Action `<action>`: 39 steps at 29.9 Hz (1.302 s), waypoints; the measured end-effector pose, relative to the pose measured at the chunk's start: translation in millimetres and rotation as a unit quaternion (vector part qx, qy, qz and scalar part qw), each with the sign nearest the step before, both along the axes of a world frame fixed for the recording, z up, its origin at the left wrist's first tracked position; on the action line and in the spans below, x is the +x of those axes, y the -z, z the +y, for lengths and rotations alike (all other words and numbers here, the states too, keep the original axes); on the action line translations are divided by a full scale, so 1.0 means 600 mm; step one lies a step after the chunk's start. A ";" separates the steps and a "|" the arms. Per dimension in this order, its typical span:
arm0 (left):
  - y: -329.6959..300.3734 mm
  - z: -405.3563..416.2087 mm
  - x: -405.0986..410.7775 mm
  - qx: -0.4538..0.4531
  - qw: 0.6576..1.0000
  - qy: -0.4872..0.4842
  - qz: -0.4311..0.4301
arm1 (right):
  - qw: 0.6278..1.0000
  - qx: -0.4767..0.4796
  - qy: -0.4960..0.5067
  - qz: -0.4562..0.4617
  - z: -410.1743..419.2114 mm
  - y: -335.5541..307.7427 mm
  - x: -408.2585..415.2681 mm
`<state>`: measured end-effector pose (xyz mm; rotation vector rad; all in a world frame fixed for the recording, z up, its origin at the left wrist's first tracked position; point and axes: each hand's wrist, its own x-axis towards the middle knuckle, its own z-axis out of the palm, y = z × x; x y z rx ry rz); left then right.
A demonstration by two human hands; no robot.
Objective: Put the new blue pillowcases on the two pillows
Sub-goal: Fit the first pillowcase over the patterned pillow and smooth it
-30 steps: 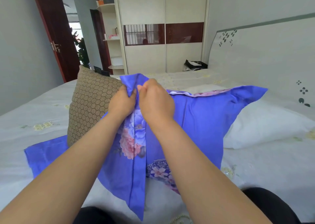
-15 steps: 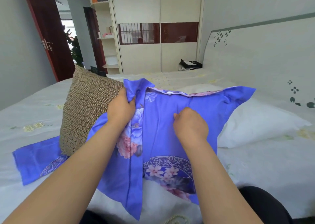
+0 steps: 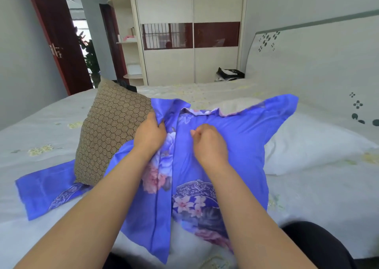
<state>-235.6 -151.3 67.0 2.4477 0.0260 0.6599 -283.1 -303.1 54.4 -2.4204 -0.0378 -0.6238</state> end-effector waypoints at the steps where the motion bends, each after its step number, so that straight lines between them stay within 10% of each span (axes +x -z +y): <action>1: 0.002 -0.005 0.001 0.010 1.000 -0.004 -0.002 | 0.998 0.048 -0.011 -0.030 -0.015 0.006 -0.003; 6: 0.008 -0.016 0.005 0.000 1.000 -0.026 -0.019 | 0.853 0.370 0.172 -0.325 -0.111 0.020 -0.032; 9: 0.011 -0.017 0.004 -0.015 0.999 -0.033 -0.029 | 0.774 0.556 0.269 -0.138 -0.195 0.037 -0.014; 11: 0.011 -0.018 0.003 -0.025 0.998 -0.036 -0.036 | 0.802 0.565 0.194 -0.001 -0.212 0.048 -0.007; 20: -0.037 -0.008 -0.010 0.110 0.991 -0.076 -0.027 | 0.882 0.455 0.100 0.070 -0.209 0.020 0.002; 30: -0.111 -0.015 0.027 0.099 0.991 -0.076 0.047 | 0.804 0.584 0.083 -0.078 -0.147 -0.040 -0.007; 39: -0.150 0.140 0.030 0.050 0.977 -0.202 -0.039 | 0.912 0.360 0.117 -0.159 -0.188 -0.065 0.040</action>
